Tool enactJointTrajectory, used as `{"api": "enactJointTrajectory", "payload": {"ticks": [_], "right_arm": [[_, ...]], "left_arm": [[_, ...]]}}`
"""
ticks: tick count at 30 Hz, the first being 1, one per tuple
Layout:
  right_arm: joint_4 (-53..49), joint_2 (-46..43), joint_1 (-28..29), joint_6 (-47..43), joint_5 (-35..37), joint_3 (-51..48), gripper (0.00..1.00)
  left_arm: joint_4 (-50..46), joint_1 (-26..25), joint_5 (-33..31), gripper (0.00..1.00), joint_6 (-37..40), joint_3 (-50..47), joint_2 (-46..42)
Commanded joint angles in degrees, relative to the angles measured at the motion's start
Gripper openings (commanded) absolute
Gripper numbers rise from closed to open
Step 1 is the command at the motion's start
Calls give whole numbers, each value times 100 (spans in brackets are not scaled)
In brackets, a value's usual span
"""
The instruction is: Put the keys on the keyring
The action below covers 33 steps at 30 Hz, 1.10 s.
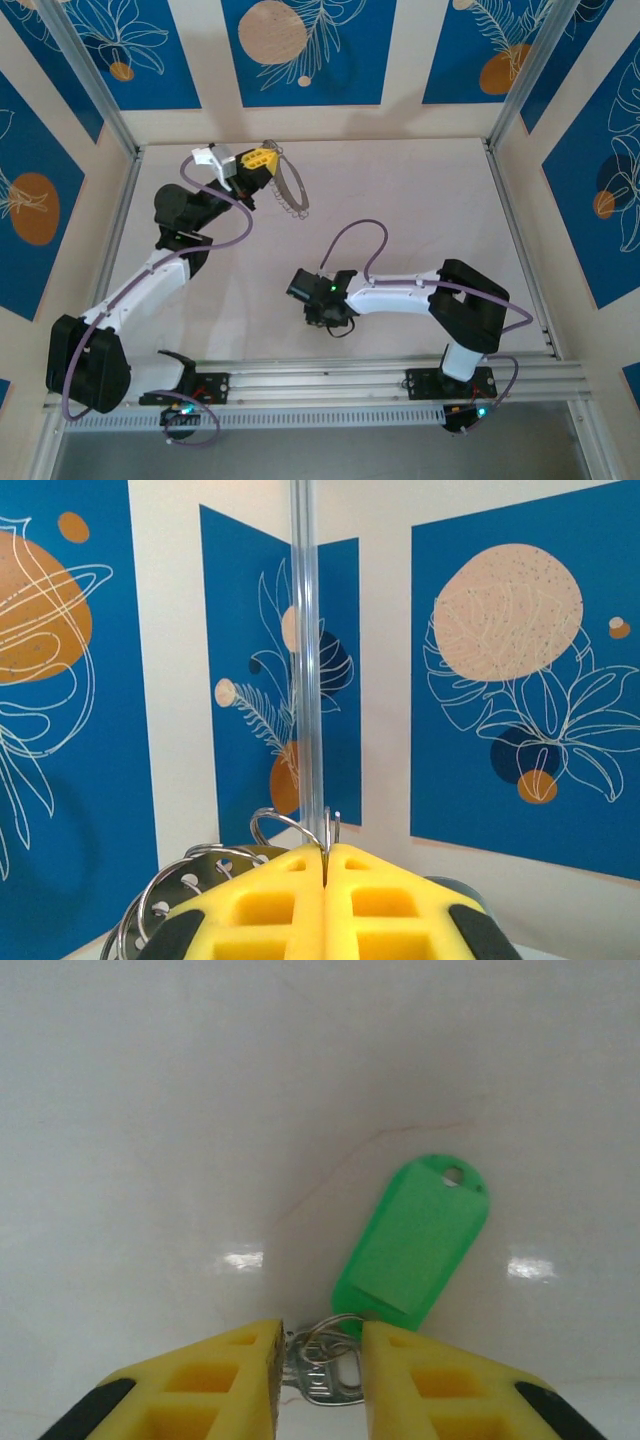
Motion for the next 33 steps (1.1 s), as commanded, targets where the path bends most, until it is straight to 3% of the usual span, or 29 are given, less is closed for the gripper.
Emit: {"api": "enactJointTrajectory", "payload": {"ticks": [1, 13, 17, 24, 33], "right_arm": [[-422, 48, 53, 216, 311, 117, 27], [-341, 15, 52, 152, 384, 95, 11], [-315, -68, 48, 138, 420, 47, 1], [-280, -523, -63, 51, 617, -137, 0], [-5, -1029, -637, -291, 636, -438, 0]], "left_arm": [[642, 87, 148, 0, -226, -44, 46], [687, 101, 202, 0, -304, -36, 48], [682, 100, 219, 0, -326, -25, 42], [723, 101, 243, 0, -396, -12, 82], [754, 100, 261, 0, -449, 1, 76]]}}
